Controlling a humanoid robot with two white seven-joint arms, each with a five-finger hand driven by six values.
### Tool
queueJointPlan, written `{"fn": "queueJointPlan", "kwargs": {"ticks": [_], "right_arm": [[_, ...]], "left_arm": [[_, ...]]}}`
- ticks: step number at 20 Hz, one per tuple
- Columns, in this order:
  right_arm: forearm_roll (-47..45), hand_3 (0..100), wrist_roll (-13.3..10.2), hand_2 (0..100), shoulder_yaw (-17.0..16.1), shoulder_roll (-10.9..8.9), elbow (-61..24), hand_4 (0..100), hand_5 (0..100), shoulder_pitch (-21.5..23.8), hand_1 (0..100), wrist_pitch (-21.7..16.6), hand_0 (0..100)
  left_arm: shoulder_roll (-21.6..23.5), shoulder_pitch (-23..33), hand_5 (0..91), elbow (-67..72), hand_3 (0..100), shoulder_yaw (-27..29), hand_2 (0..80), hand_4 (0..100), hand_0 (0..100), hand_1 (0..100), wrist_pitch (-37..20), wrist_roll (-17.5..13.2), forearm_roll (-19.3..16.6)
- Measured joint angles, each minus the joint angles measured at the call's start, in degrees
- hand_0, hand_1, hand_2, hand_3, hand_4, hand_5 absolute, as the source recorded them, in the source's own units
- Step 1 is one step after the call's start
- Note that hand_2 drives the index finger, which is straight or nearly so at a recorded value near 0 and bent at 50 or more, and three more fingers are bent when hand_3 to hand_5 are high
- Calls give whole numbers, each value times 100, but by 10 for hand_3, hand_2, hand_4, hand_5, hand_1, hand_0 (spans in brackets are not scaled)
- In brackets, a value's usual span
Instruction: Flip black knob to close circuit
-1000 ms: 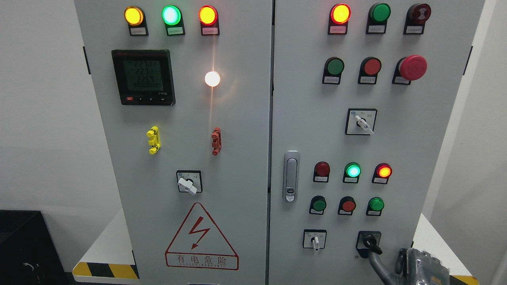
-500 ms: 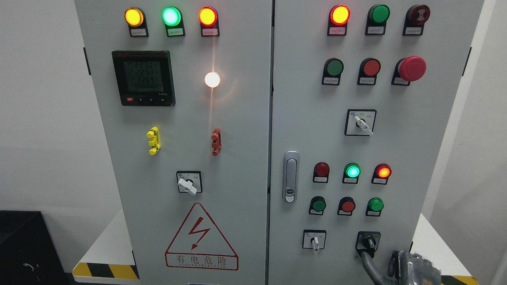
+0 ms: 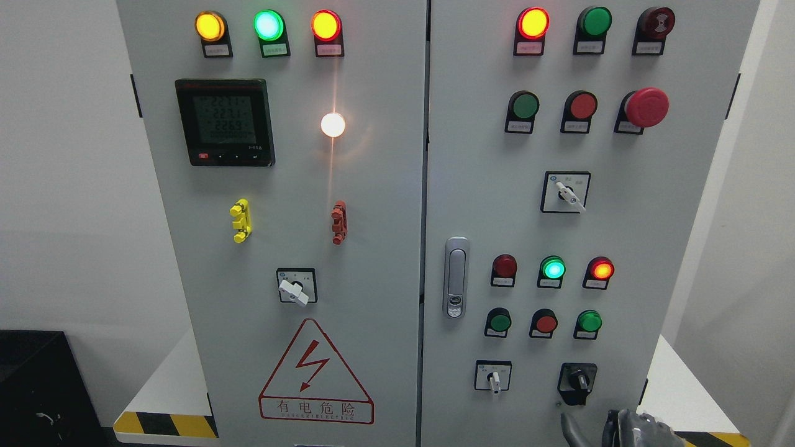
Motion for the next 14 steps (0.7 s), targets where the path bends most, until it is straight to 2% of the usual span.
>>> {"fn": "queueJointPlan", "kwargs": {"ticks": [6, 8, 14], "right_arm": [[-298, 914, -103, 676, 127, 31, -390, 788, 768, 502, 32, -121, 0], [-481, 839, -219, 606, 216, 36, -533, 744, 722, 612, 37, -164, 0], [-1361, 772, -554, 512, 476, 47, -865, 682, 634, 959, 65, -517, 0]], "left_arm": [[0, 0, 0, 0, 0, 0, 0, 0, 120, 556, 0, 0, 0], [0, 0, 0, 0, 0, 0, 0, 0, 120, 556, 0, 0, 0], [0, 0, 0, 0, 0, 0, 0, 0, 120, 556, 0, 0, 0]]}}
